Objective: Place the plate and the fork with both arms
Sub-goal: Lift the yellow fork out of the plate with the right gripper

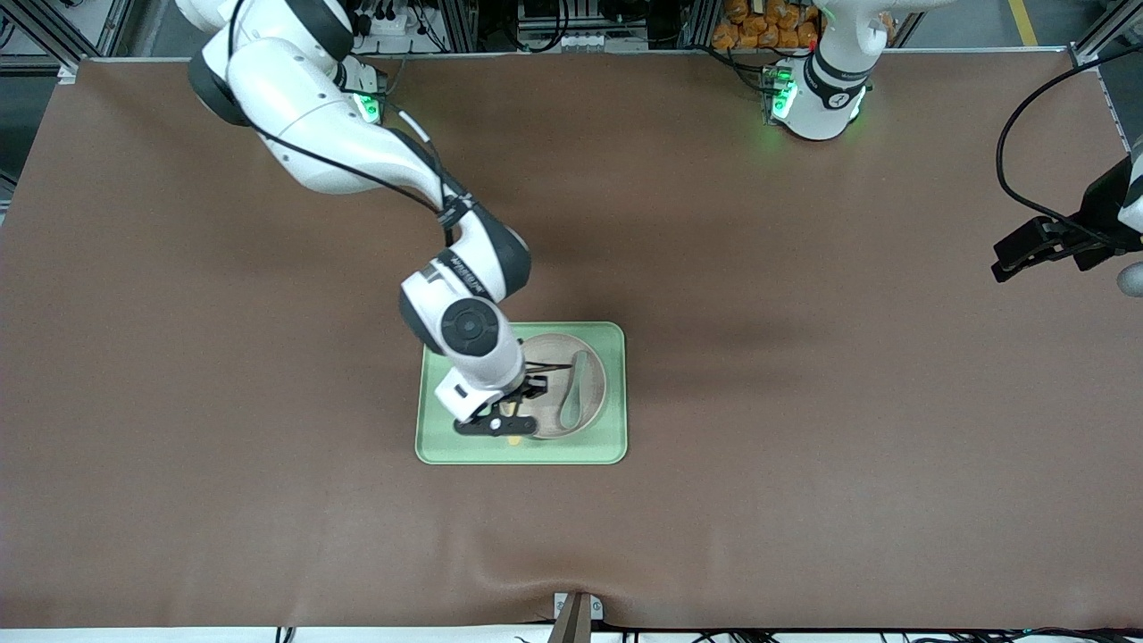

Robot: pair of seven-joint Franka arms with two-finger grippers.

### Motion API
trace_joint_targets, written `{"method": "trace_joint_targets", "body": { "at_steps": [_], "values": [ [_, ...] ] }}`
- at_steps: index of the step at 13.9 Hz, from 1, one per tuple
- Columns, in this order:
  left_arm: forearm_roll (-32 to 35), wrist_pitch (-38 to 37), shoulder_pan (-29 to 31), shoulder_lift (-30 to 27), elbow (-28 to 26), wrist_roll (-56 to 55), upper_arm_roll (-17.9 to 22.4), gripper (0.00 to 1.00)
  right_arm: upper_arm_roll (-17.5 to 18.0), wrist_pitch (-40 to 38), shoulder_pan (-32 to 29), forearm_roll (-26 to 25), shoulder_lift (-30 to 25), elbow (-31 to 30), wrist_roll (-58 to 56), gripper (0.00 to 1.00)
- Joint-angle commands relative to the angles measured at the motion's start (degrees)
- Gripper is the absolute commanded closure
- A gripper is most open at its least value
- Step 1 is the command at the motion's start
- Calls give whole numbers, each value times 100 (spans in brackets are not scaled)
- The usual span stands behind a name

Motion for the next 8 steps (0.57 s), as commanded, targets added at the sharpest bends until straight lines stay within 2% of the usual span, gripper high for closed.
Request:
{"method": "trace_joint_targets", "body": {
  "at_steps": [1,3,8],
  "values": [
    [-89,53,7,-29,-26,9,-15,0,286,-131,-514,44,-344,-521,-447,89],
    [-81,62,16,-20,-26,17,-15,0,391,0,-857,44,-546,-995,-694,89],
    [-89,97,7,-20,-26,18,-23,0,418,789,-990,-123,-854,-2049,-686,89]
  ]
}}
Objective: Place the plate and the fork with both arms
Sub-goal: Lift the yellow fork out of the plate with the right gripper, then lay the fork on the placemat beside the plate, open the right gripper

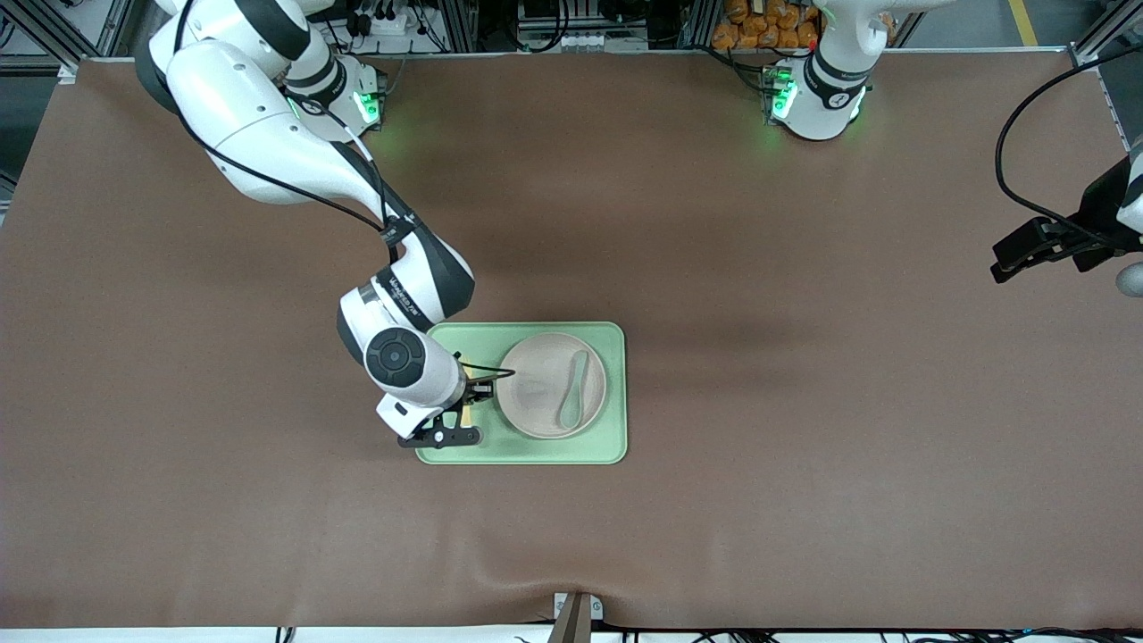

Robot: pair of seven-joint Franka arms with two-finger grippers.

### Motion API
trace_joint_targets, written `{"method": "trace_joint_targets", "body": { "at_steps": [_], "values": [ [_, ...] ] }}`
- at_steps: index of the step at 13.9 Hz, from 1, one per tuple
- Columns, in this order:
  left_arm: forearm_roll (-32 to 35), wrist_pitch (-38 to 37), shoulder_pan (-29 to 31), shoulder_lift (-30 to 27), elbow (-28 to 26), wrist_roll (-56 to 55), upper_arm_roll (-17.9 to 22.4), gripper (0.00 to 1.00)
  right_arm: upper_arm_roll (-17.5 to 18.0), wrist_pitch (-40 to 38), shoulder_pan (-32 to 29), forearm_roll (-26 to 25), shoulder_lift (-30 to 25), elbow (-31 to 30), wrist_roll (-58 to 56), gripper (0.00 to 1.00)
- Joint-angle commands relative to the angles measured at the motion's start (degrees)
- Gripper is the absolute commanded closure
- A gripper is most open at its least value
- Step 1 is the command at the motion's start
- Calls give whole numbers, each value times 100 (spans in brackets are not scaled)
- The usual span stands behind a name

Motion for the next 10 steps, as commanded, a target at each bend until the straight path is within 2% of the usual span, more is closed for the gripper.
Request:
{"method": "trace_joint_targets", "body": {
  "at_steps": [1,4,6,7,8,9,10],
  "values": [
    [-89,70,18,-3,-32,17,-19,0,116,580,-173,-119,-490,-1053,27,89],
    [-80,70,10,41,-32,17,-19,0,98,960,-155,-181,-490,-1319,211,88],
    [-80,70,10,59,-24,17,-19,0,98,960,-190,-278,-490,-1380,221,85],
    [-89,70,10,59,-24,17,-19,0,98,960,-190,-278,-482,-1372,221,79],
    [-89,70,10,59,-24,17,-19,0,98,943,-216,-278,-482,-1363,221,61],
    [-89,70,10,50,-24,17,-19,0,98,916,-217,-278,-490,-1337,221,35],
    [-89,61,18,50,-32,17,-19,0,107,907,-217,-269,-499,-1310,221,18]
  ]
}}
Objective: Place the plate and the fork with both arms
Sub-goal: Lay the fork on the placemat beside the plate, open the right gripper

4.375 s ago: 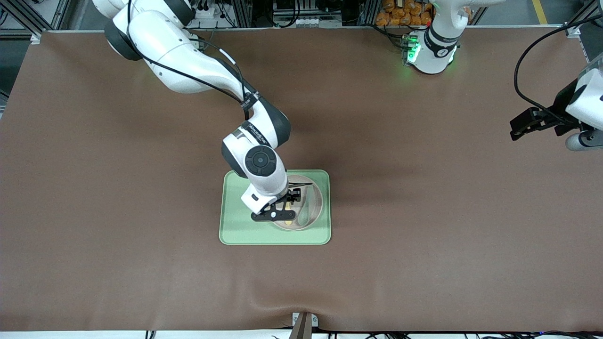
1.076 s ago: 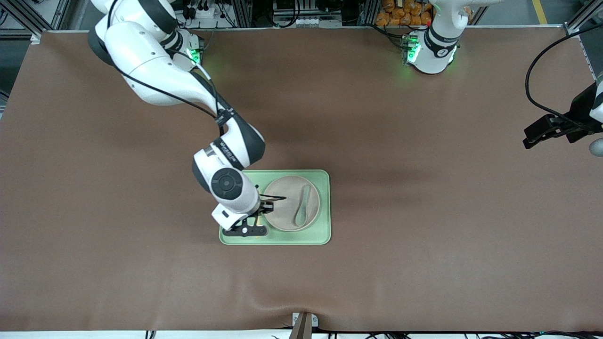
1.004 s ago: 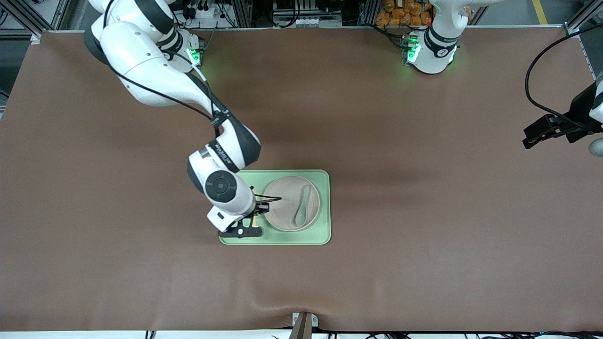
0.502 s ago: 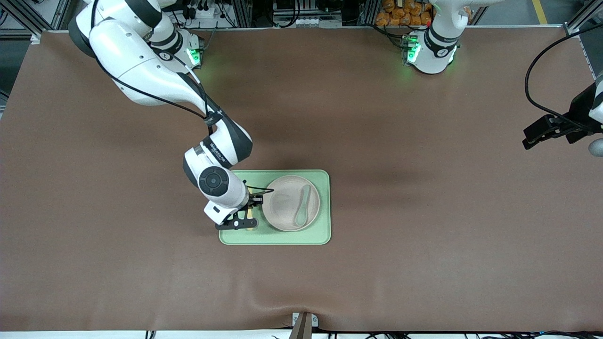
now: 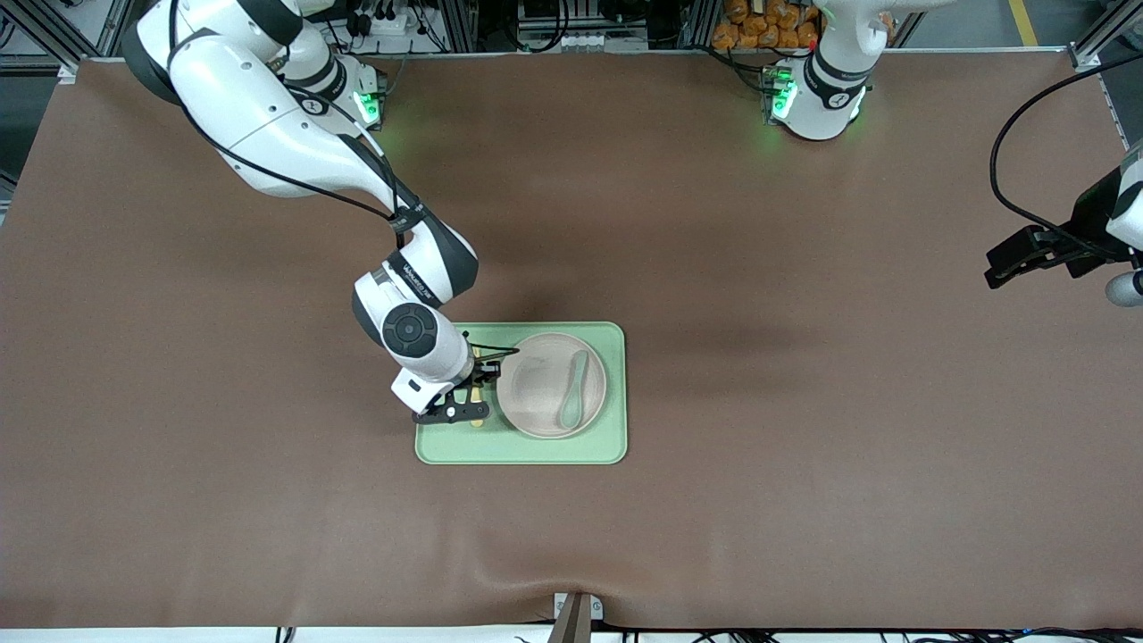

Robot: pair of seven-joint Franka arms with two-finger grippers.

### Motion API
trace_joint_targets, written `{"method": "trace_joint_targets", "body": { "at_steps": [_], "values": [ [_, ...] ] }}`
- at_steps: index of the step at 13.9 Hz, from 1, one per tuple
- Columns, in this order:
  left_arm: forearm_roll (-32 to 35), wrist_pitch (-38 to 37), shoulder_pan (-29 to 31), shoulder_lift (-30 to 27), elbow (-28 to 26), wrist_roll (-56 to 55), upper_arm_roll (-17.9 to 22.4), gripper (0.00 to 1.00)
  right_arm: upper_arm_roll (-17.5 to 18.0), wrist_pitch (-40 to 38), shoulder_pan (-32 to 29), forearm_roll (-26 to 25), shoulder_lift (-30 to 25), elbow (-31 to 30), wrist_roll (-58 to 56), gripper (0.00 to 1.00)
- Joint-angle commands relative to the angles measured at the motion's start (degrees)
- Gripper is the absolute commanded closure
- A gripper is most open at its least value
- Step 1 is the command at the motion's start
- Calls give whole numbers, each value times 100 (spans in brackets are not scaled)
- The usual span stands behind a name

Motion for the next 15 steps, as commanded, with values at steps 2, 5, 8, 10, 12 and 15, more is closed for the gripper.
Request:
{"method": "trace_joint_targets", "body": {
  "at_steps": [2,5,8,10,12,15],
  "values": [
    [-89,15,34,-82,-35,17,-16,0,122,11,-214,-137,-243,-127,141,9],
    [-98,-64,34,-170,-52,26,-25,0,157,-724,-241,-102,-252,478,97,0],
    [-107,-161,34,-214,-61,26,-51,0,445,-1280,-704,-76,-356,858,106,0],
    [-220,-196,34,-232,-70,26,-51,0,920,-1420,-1276,-84,-558,867,97,0],
    [-239,-275,25,-275,-79,26,-60,0,904,-1824,-1348,-76,-970,893,106,0],
    [-239,-372,16,-337,-88,149,-60,0,869,-2517,-1489,-58,-1586,998,80,0]
  ]
}}
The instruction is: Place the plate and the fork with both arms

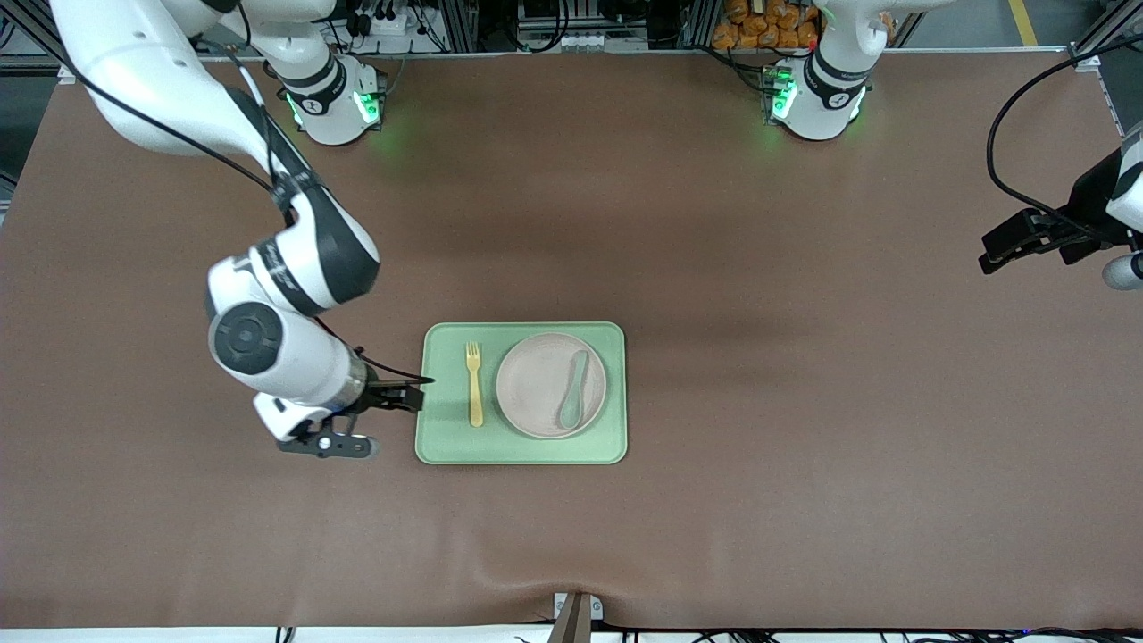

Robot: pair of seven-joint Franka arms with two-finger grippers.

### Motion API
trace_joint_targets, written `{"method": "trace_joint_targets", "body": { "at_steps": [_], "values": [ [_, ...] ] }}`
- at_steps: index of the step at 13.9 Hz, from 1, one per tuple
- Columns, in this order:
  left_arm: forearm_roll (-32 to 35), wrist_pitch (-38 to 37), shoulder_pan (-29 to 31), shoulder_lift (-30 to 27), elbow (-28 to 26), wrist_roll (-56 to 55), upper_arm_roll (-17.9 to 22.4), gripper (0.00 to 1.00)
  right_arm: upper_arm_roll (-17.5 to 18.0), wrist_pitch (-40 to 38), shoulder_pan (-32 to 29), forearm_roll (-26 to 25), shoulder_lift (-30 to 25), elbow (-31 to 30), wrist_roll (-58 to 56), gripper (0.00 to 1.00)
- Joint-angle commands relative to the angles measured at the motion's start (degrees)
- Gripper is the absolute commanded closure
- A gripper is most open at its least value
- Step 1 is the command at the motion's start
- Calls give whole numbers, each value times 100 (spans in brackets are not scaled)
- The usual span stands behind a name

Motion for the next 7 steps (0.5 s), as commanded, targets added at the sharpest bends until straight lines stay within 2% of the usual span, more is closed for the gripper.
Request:
{"method": "trace_joint_targets", "body": {
  "at_steps": [1,2,4,5,7],
  "values": [
    [-79,-149,22,-219,-101,170,-16,0,75,-727,-111,38,-609,85,60,0],
    [-79,-158,31,-220,-109,205,-16,0,-12,-1043,-77,248,-680,322,16,0],
    [-70,-202,31,-228,-101,223,-8,0,-485,-1702,63,1037,-847,945,-246,0],
    [-44,-211,31,-228,-101,223,-16,0,-784,-1993,125,1241,-996,1061,-439,0],
    [-44,-220,22,-228,-109,223,-8,0,-1154,-2118,178,1418,-1400,1071,-992,0]
  ]
}}
